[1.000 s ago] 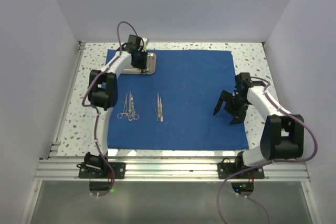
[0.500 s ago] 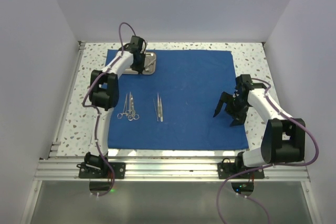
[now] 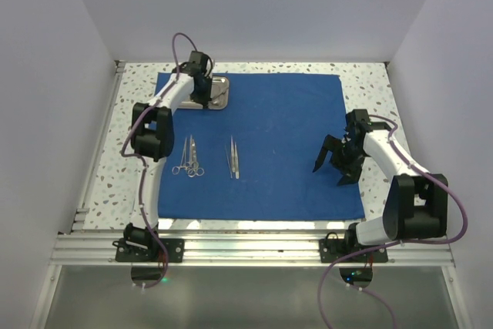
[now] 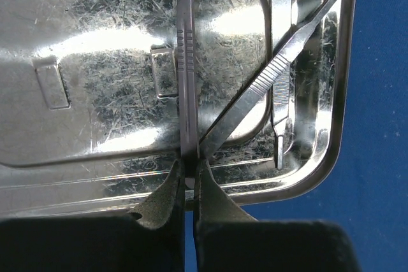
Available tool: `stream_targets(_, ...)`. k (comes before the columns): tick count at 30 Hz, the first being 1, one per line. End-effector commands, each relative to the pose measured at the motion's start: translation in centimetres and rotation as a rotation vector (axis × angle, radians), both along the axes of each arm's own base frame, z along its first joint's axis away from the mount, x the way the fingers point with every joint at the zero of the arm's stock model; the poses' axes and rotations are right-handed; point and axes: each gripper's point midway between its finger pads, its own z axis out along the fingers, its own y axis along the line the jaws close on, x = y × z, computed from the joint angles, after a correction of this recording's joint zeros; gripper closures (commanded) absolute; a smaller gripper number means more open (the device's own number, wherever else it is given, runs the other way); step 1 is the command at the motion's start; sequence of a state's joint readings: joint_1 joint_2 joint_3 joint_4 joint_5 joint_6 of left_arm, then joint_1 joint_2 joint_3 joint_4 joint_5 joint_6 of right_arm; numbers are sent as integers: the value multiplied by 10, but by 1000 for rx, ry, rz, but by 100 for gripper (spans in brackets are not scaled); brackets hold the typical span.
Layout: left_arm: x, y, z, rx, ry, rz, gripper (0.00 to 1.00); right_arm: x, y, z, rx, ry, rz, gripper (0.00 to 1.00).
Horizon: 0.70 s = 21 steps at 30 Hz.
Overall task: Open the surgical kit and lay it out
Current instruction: Pick up the medical item from the container.
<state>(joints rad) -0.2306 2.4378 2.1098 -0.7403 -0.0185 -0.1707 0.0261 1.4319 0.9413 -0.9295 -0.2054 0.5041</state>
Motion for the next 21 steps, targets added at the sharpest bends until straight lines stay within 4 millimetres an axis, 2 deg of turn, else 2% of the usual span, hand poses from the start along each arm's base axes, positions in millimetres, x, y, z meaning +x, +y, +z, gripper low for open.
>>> stream_targets(1,-45,0,-29,-45,198,8,100,-1,4,6,28,-24,15,4)
stream_targets(6,-31,-12,9,-124,117,9,100,0,4,7,28,-27,15,4)
stream_targets(10,-24,-12,30,-154,62,33,100,-2,4,8,28,-25,17,4)
stream_targets(11,-20,-11,41,-165,31,42,100,-2,5,8,29,-26,17,4)
stream_targets(14,-18,-7,50,-166,2,60,100,-2,5,8,33,-27,16,4)
stream_targets(18,-17,-1,48,-158,3,71,100,-3,5,8,34,-29,16,4)
stream_targets(21,-18,3,54,-147,-12,88,100,-4,6,8,39,-30,16,4)
